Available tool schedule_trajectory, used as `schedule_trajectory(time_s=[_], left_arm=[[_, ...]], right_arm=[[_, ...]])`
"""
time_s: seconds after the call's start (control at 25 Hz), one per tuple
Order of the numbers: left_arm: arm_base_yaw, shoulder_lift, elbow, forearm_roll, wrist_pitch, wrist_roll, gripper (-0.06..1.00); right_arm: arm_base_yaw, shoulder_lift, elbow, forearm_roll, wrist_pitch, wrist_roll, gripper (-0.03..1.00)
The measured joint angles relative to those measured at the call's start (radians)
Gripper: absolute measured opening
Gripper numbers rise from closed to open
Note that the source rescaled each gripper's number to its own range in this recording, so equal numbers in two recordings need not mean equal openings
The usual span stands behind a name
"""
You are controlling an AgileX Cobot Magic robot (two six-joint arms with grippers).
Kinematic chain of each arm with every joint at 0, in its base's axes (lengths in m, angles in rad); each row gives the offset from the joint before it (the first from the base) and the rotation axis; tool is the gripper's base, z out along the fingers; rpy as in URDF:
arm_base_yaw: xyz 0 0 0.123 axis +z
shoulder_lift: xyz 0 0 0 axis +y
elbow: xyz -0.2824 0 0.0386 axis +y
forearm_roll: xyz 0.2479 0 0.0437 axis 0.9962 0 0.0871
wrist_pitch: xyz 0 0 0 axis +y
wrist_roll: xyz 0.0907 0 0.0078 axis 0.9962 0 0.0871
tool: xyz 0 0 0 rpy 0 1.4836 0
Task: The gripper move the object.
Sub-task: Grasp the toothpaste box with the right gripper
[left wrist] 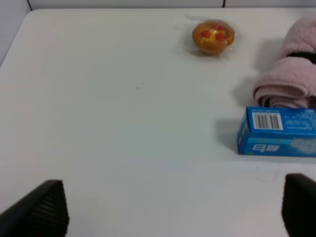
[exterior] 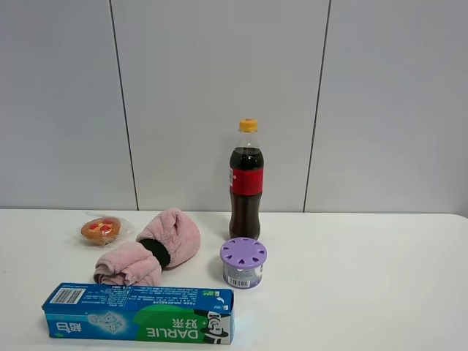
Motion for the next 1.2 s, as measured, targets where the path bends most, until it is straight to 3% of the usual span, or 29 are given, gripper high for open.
schedule_trajectory(time_s=[1.08, 1.2], left_arm=[[0.0, 0.0, 0.0, 0.0, 0.0, 0.0, 1.0], [0.0, 0.0, 0.0, 0.0, 0.0, 0.0, 1.0]], right_arm=[[0.0, 0.0, 0.0, 0.0, 0.0, 0.0, 1.0], [0.0, 0.0, 0.0, 0.03, -0.002, -0.04, 1.0]])
